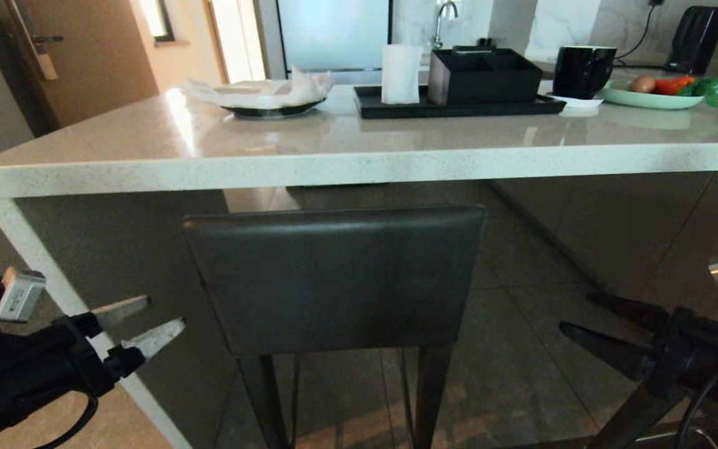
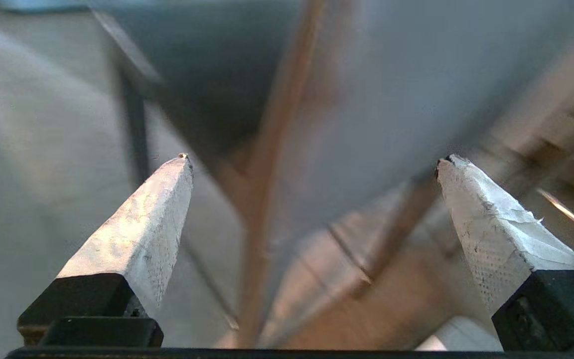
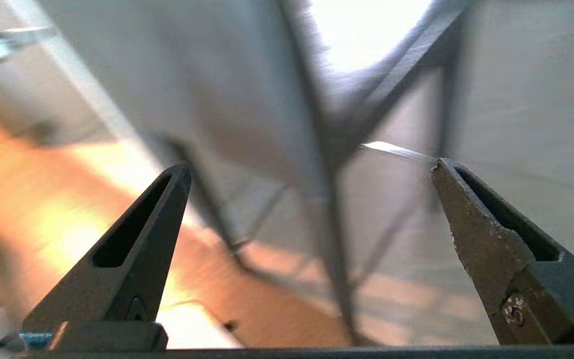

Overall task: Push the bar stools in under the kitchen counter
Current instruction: Pull the gray chair out from under the dining table

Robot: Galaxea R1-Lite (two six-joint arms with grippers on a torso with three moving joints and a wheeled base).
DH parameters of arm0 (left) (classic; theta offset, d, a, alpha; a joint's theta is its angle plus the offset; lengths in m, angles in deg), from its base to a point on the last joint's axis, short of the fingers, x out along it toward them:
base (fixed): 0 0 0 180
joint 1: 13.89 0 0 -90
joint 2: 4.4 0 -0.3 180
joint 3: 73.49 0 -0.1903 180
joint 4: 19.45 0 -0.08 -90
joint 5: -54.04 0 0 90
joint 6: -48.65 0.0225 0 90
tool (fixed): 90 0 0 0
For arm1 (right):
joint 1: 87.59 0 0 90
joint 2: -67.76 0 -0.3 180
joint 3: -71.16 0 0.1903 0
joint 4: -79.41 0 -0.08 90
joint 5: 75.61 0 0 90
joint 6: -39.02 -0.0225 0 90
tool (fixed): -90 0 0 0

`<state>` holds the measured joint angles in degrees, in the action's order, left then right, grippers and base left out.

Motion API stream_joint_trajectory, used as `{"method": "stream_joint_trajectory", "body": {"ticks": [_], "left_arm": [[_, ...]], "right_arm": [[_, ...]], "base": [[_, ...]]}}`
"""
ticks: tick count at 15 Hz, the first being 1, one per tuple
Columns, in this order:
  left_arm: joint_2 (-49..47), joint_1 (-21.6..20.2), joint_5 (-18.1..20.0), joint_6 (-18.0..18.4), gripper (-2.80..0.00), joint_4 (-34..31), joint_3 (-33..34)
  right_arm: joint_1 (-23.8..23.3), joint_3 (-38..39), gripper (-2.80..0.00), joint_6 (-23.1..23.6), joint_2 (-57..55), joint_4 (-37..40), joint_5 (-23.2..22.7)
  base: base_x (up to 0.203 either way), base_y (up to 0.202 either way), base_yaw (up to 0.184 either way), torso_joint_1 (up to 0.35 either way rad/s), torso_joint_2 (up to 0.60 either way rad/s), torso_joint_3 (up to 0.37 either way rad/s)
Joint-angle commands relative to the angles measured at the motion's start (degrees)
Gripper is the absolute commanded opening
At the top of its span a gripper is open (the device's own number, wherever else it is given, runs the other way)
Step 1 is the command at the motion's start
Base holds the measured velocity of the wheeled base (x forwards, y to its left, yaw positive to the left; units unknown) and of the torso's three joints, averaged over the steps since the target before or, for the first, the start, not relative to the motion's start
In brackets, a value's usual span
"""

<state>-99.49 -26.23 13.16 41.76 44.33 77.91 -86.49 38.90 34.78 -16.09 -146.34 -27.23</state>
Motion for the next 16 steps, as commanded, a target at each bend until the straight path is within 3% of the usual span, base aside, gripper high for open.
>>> {"method": "stream_joint_trajectory", "body": {"ticks": [1, 5, 8, 12, 16], "left_arm": [[-3.9, -0.4, 5.6, 0.1, 0.00, 0.5, -1.5], [-8.4, -0.6, 9.3, 0.0, 0.00, 0.5, -9.9], [-12.6, -1.4, 14.9, -1.4, 0.00, 0.5, -15.8], [-14.9, -0.9, 17.7, -1.4, 0.00, 0.5, -17.8], [-15.2, -0.8, 19.7, -1.5, 0.00, 0.5, -20.0]], "right_arm": [[0.5, -3.0, 0.00, -0.4, -6.1, -0.9, -3.7], [3.1, -6.6, 0.00, -0.5, -11.3, -4.1, -5.5], [5.4, -9.9, 0.00, -0.5, -14.6, -4.3, -7.0], [6.9, -14.6, 0.00, -0.6, -16.6, -4.3, -10.9], [9.1, -19.4, 0.00, -1.8, -19.0, -4.3, -10.9]], "base": [[0.000, 0.000, 0.000, 0.000, 0.00, 0.000], [0.000, 0.000, 0.000, 0.000, 0.00, 0.000], [0.000, 0.000, 0.000, 0.000, 0.00, 0.000], [0.000, 0.000, 0.000, 0.000, 0.00, 0.000], [0.000, 0.000, 0.000, 0.000, 0.00, 0.000]]}}
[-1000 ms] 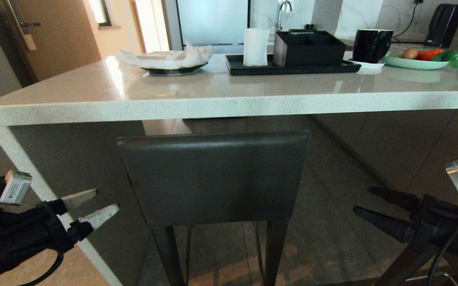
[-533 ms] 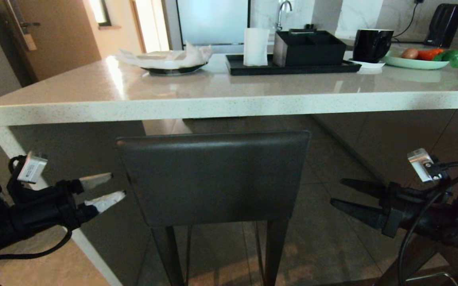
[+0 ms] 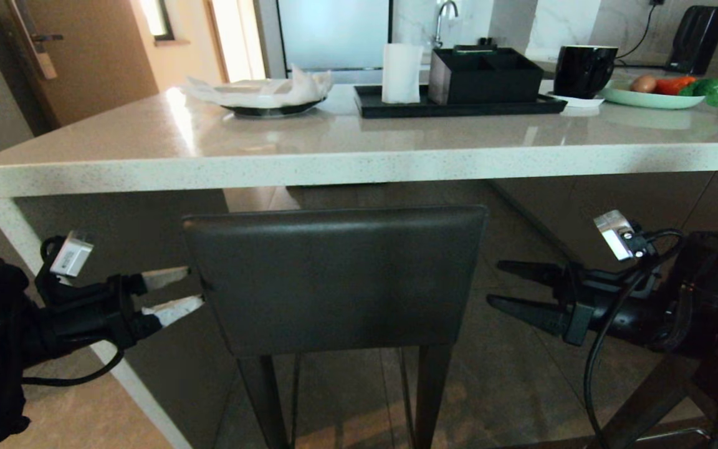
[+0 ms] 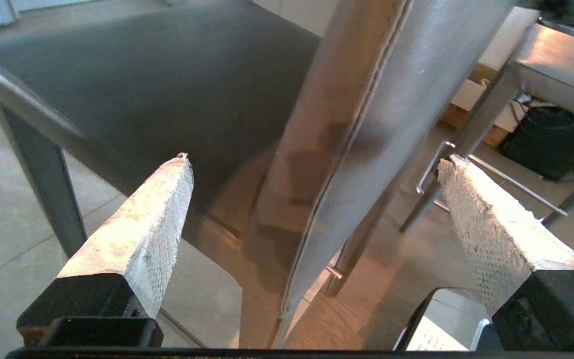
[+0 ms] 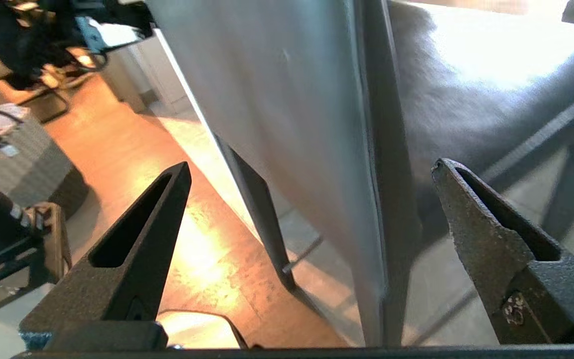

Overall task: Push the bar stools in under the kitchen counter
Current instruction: Pull the gray chair out from under the dining table

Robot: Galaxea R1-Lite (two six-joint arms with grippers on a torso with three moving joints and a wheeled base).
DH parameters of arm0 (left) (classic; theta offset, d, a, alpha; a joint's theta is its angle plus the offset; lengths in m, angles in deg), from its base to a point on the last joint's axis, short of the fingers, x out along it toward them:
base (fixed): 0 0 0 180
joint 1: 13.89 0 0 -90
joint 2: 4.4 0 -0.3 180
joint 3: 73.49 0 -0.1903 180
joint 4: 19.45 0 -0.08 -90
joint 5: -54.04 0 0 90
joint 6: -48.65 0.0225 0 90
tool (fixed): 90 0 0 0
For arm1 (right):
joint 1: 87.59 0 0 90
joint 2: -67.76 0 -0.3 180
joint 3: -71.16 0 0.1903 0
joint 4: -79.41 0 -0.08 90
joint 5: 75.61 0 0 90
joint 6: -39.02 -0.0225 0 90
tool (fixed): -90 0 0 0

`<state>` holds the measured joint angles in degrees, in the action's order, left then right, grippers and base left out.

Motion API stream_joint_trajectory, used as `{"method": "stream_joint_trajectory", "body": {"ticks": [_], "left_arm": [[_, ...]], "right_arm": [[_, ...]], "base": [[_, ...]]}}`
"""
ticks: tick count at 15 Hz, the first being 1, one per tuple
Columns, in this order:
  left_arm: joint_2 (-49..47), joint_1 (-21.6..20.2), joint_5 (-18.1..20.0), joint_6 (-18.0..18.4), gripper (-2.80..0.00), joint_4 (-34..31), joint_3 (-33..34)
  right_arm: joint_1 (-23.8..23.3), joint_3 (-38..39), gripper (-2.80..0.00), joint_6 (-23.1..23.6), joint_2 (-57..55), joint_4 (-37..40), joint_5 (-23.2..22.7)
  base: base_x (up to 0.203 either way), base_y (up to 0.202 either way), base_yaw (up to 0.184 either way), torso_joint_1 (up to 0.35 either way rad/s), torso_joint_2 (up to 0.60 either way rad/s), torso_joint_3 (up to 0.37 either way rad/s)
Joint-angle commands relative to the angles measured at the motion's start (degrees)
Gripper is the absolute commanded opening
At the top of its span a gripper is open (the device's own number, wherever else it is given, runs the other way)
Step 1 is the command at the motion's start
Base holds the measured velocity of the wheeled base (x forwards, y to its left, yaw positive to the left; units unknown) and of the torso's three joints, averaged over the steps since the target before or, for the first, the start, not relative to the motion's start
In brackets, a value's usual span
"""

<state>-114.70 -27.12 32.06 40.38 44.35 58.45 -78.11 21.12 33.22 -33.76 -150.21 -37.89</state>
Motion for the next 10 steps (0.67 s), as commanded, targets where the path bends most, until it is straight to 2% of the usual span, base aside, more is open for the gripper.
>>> {"method": "stream_joint_trajectory", "body": {"ticks": [1, 7, 10], "left_arm": [[0.1, 0.5, 1.1, -0.1, 0.00, 0.5, -0.5], [-1.2, 3.4, 1.0, -0.3, 0.00, 0.5, -3.2], [-2.5, 4.9, 0.8, -1.8, 0.00, 0.5, -5.4]], "right_arm": [[1.2, -2.5, 0.00, -0.3, -1.7, -0.4, -0.3], [1.9, -6.0, 0.00, -0.3, -4.9, -0.7, -1.4], [3.5, -7.8, 0.00, -0.3, -6.3, -0.7, -1.4]], "base": [[0.000, 0.000, 0.000, 0.000, 0.00, 0.000], [0.000, 0.000, 0.000, 0.000, 0.00, 0.000], [0.000, 0.000, 0.000, 0.000, 0.00, 0.000]]}}
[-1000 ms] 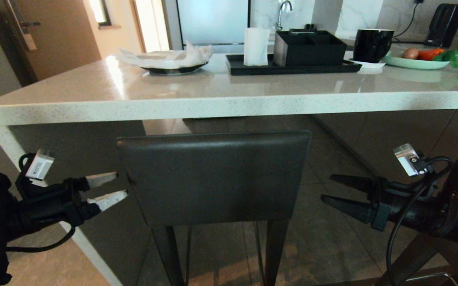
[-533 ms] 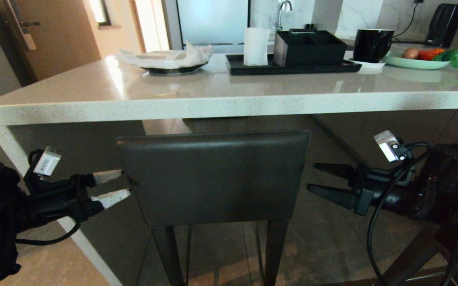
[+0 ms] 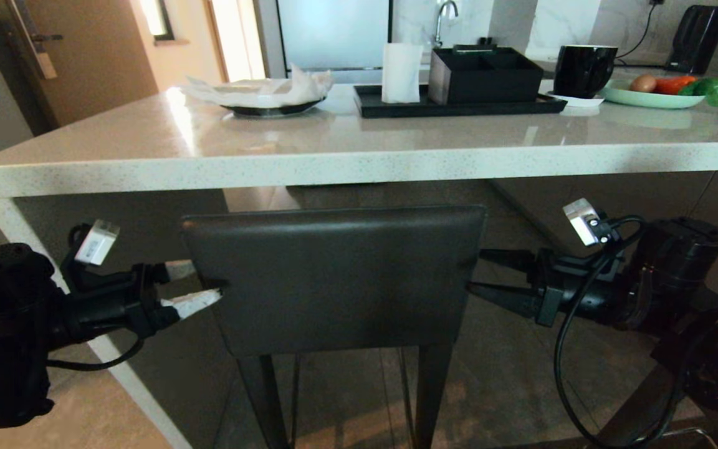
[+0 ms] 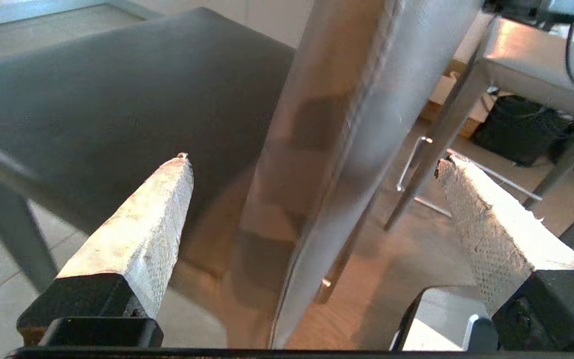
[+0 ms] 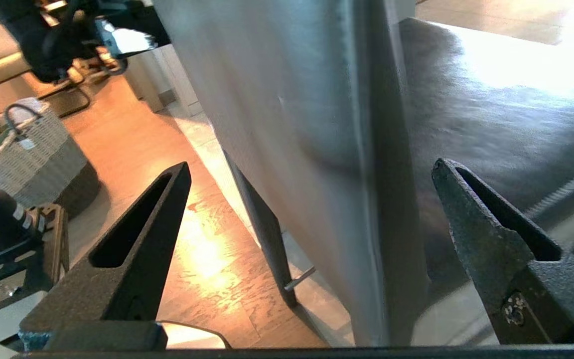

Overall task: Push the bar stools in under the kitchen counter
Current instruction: Pull the gray chair out from under the dining table

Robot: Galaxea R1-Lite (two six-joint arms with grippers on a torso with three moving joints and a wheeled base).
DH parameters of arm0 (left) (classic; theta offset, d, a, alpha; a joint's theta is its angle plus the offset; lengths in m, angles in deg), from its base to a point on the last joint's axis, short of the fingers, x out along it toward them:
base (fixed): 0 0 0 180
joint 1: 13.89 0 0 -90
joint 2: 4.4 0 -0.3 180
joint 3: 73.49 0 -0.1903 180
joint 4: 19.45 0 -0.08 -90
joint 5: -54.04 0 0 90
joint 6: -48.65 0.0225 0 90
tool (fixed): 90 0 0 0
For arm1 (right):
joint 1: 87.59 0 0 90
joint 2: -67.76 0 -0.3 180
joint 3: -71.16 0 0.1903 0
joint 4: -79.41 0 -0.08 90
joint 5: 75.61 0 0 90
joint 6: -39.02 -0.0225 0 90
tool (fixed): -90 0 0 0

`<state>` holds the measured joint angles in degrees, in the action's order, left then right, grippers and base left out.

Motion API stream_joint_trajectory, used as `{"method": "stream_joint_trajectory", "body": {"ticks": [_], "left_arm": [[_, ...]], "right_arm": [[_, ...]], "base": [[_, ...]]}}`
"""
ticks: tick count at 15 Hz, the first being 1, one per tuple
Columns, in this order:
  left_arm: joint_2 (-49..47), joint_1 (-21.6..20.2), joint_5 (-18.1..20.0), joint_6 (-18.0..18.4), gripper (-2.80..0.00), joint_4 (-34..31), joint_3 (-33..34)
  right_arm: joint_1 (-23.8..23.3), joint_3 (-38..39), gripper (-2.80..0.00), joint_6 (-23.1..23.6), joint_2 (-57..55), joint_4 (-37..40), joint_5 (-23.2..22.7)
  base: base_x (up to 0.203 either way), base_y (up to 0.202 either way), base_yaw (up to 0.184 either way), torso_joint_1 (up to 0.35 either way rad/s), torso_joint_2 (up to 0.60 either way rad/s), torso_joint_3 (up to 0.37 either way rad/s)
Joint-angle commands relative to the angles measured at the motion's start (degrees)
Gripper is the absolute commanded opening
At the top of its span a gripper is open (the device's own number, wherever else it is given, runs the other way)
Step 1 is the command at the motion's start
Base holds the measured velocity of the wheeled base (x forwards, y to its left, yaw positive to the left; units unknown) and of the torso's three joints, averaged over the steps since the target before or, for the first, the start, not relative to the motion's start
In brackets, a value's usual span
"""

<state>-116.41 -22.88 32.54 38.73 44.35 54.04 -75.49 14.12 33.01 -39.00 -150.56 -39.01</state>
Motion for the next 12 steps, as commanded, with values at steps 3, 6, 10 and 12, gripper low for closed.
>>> {"method": "stream_joint_trajectory", "body": {"ticks": [3, 6, 10, 12], "left_arm": [[-1.5, 0.6, 0.2, -0.2, 0.00, 0.5, -1.2], [-1.7, 0.3, 0.1, -0.3, 0.00, 0.5, -0.9], [-1.6, 0.5, 0.1, -0.4, 0.00, 0.5, -1.0], [-1.8, 0.5, 0.2, -0.4, 0.00, 0.5, -0.7]], "right_arm": [[3.3, -3.5, 0.00, -0.2, -3.0, -0.3, -0.1], [5.6, -5.1, 0.00, -0.2, -5.7, -0.4, 0.3], [6.4, -6.5, 0.00, -0.7, -6.2, -0.4, 0.5], [6.4, -6.5, 0.00, -0.7, -6.2, -0.4, 0.5]], "base": [[0.000, 0.000, 0.000, 0.000, 0.00, 0.000], [0.000, 0.000, 0.000, 0.000, 0.00, 0.000], [0.000, 0.000, 0.000, 0.000, 0.00, 0.000], [0.000, 0.000, 0.000, 0.000, 0.00, 0.000]]}}
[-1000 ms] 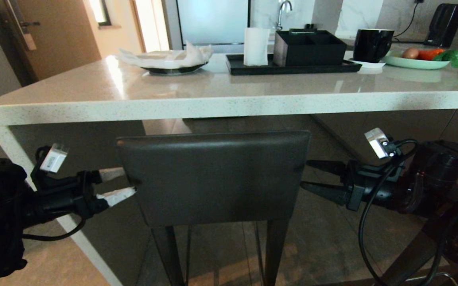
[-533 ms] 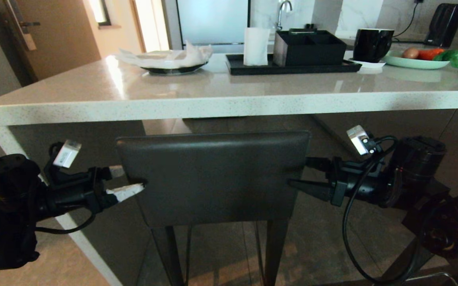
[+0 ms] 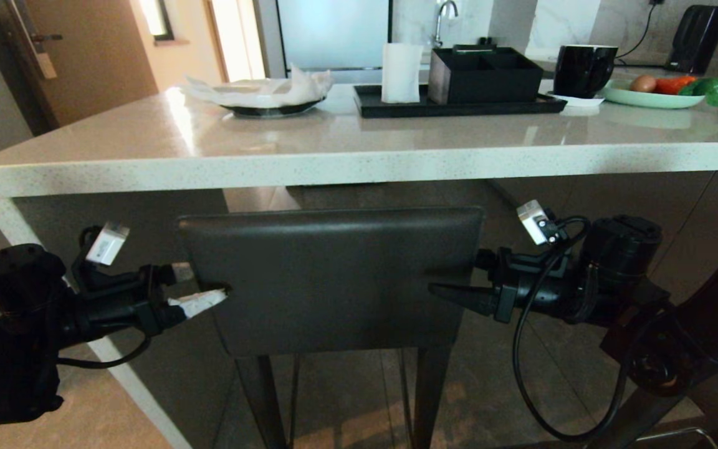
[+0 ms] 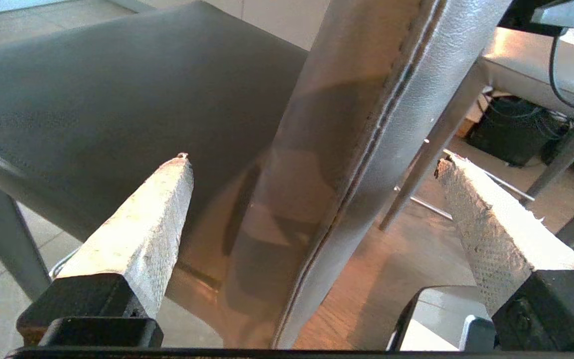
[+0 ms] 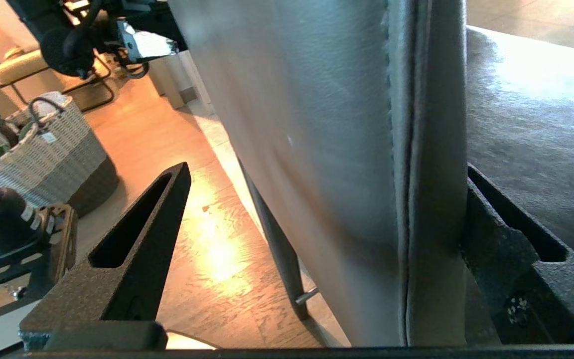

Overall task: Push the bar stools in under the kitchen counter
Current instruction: Pull the gray chair out from under the dining table

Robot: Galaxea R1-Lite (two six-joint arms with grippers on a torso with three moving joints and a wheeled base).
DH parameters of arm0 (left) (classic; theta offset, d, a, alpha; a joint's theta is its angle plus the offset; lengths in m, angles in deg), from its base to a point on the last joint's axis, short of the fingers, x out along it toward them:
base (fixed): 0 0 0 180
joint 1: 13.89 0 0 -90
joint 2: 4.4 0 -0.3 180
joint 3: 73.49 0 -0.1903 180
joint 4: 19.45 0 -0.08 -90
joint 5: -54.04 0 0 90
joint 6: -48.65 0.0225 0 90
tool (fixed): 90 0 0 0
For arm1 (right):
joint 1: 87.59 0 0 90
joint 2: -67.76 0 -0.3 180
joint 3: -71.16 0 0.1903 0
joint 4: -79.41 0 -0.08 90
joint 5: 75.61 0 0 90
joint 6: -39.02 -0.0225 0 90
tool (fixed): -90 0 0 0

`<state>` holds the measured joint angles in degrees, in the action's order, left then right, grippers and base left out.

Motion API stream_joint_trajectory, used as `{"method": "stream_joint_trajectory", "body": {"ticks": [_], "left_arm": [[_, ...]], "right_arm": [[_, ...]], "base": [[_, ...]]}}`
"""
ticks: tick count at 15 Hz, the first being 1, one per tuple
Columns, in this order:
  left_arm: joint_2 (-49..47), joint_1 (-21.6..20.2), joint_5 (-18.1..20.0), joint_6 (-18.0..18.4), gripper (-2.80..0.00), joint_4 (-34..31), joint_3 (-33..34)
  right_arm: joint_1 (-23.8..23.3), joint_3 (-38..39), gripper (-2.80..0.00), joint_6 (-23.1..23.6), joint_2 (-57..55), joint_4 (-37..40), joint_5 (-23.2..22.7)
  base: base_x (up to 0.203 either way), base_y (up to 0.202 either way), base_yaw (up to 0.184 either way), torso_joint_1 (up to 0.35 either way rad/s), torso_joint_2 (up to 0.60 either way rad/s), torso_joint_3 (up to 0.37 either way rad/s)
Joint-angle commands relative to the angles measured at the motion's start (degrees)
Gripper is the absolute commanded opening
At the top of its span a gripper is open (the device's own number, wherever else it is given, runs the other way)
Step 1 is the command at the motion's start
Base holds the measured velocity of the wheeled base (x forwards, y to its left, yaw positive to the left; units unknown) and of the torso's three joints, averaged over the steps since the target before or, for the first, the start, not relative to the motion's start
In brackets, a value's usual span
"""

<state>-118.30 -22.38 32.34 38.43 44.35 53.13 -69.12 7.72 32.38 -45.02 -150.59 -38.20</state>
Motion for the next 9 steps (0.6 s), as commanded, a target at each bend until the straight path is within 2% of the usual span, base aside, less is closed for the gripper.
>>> {"method": "stream_joint_trajectory", "body": {"ticks": [1, 6, 9], "left_arm": [[0.1, 0.0, 0.3, -0.1, 0.00, 0.5, 0.2], [-0.4, 0.0, 0.3, 0.0, 0.00, 0.5, 0.6], [0.0, 0.9, 0.4, 0.2, 0.00, 0.5, 2.4]], "right_arm": [[0.1, -0.2, 0.00, 0.0, -0.2, -0.3, -0.3], [0.4, -0.4, 0.00, 0.0, -1.1, -0.4, -0.3], [0.4, -0.4, 0.00, 0.0, -1.4, -0.4, -0.2]], "base": [[0.000, 0.000, 0.000, 0.000, 0.00, 0.000], [0.000, 0.000, 0.000, 0.000, 0.00, 0.000], [-0.168, 0.000, 0.001, 0.003, 0.00, 0.001]]}}
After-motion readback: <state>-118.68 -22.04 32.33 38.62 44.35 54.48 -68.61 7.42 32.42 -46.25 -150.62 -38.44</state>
